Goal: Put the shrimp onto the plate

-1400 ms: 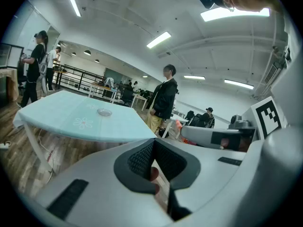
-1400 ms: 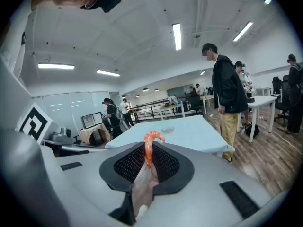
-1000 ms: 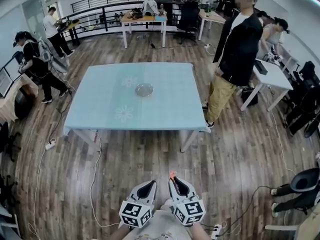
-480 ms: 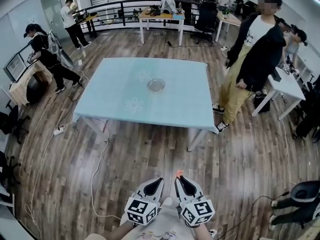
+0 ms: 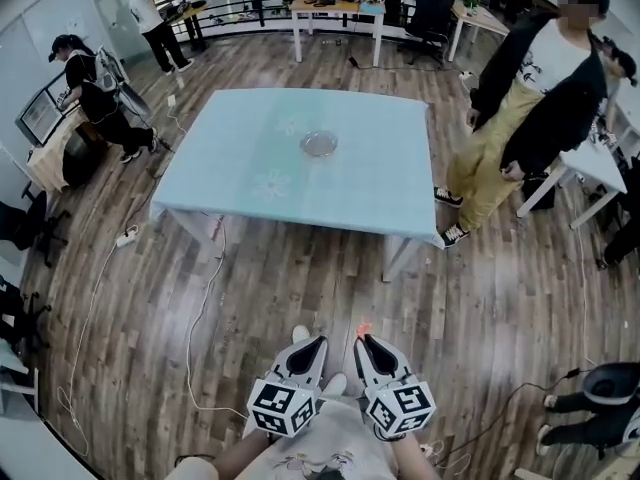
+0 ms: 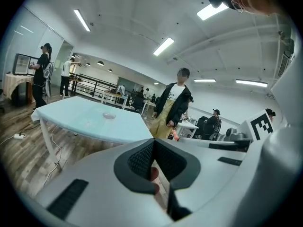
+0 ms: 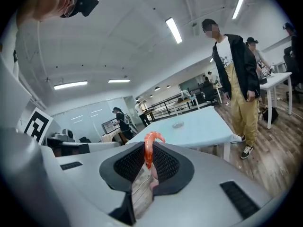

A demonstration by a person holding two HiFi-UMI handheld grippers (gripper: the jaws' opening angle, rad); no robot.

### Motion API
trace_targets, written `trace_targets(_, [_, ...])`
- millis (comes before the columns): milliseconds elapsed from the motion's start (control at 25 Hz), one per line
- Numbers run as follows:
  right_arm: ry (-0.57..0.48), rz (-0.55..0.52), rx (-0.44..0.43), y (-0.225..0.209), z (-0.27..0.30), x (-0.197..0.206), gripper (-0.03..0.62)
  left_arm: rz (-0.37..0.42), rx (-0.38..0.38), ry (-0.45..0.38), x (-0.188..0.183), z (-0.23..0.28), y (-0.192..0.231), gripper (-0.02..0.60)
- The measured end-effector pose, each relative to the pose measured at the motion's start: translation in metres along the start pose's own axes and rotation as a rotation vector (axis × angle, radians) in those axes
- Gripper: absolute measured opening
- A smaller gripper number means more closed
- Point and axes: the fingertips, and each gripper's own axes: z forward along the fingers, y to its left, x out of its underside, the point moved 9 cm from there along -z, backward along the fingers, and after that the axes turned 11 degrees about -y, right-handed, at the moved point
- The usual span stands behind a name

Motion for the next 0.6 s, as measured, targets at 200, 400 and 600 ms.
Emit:
trace_targets(200, [0.024,0.034,0.051,-0.017,0.008,0.003,0.069,-0.01,0.025,0.041,0.005,0.02,0.005,0.008])
trace_targets(400, [0.023,0.025,0.092,-0.034,0.021,-0.005,0.069,-0.042,0.048,0.093,0.017,0.047,0.013,0.008])
trace_targets(600, [0.019,-0.013,0.093,-0.047,0.058,-0.022,0.069,-0.084,0.072,0.078,0.011,0.087,0.028,0.008])
